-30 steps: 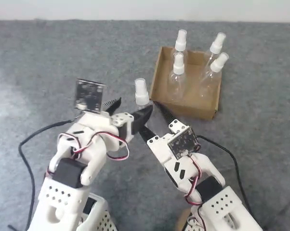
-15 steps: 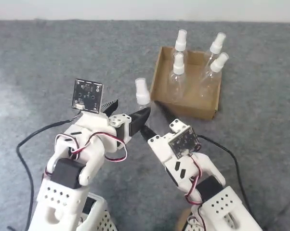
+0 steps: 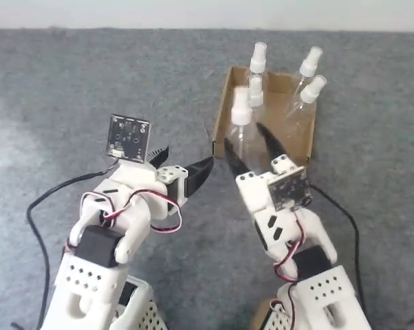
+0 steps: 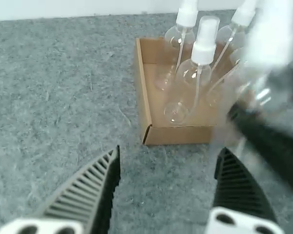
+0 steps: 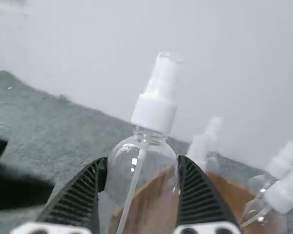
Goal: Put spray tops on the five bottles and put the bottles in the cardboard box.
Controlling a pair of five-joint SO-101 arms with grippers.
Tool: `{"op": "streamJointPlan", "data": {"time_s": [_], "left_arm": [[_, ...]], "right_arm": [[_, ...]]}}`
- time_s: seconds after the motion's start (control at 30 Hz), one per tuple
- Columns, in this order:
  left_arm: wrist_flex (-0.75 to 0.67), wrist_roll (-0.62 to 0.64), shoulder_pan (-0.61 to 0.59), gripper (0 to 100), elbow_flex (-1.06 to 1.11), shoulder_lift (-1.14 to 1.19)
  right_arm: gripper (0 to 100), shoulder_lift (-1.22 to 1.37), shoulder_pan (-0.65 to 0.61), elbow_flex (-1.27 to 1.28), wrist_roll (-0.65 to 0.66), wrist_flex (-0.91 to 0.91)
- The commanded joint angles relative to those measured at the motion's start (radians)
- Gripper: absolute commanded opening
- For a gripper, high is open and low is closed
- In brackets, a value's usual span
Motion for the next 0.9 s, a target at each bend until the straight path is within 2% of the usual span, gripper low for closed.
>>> {"op": "streamJointPlan", "data": {"time_s": [0.0, 0.13, 0.3, 0.4, 0.7, 0.87], "left_arm": [[-0.002, -0.008, 0.0, 29, -0.007, -0.015], [0.003, -0.008, 0.0, 26, -0.007, -0.015], [-0.002, -0.008, 0.0, 10, -0.007, -0.015], [-0.015, -0.008, 0.0, 0, -0.005, -0.015], [-0.066, -0.069, 0.002, 2, 0.028, -0.015], [-0.066, -0.077, 0.003, 14, 0.025, -0.015]], "right_arm": [[0.6, -0.022, 0.027, -0.222, -0.014, 0.185], [0.6, 0.059, 0.025, -0.354, -0.014, 0.277], [0.6, 0.283, 0.022, -0.489, -0.02, 0.271], [0.6, 0.41, 0.013, -0.588, -0.086, 0.271], [0.6, 0.633, -0.058, -0.761, -0.129, 0.285], [0.6, 0.653, -0.058, -0.79, -0.127, 0.288]]}}
